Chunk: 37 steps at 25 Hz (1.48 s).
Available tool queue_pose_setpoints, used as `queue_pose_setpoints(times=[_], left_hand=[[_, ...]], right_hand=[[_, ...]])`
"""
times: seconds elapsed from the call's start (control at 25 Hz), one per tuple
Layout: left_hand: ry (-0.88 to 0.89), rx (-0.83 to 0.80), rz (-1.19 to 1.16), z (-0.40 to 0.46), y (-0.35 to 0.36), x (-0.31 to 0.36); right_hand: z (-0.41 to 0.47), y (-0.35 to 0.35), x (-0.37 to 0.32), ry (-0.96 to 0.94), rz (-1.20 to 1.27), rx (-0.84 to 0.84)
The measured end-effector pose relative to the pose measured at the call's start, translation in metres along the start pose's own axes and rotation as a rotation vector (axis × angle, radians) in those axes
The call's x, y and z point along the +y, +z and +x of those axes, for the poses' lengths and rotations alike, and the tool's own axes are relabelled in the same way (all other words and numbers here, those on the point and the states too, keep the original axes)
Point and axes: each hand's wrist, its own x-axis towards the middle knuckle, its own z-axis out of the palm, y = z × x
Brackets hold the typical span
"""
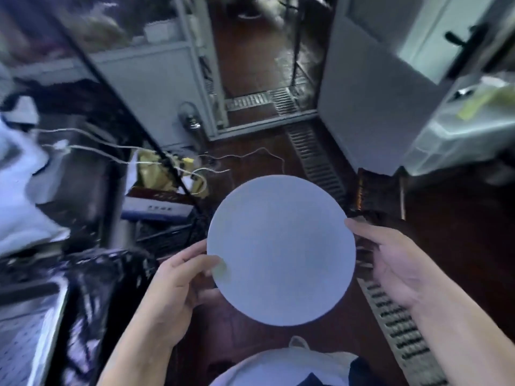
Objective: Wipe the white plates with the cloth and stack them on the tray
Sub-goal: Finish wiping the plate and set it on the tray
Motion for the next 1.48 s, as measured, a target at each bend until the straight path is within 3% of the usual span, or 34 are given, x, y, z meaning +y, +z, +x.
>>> queue_pose_setpoints(times=[0.36,0.84,1.2,1.48], left_hand=[[-0.12,-0.259,0.193,0.113,0.17,0.023],[-0.226,-0.859,0.443,0.3,0.446,0.083],[-0.272,-1.196,0.676,0.297,0.673,0.047],[-0.321,-1.24,0.735,0.266,0.848,0.014]], right_hand=[[0.018,-0.147,-0.015,-0.001,0.267,0.316],[0.056,-0.271,-0.106,-0.136,0.604,0.808],[0.029,-0.4,-0.103,-0.195,0.866,1.134],[0.005,-0.561,-0.124,-0.192,0.888,1.116]])
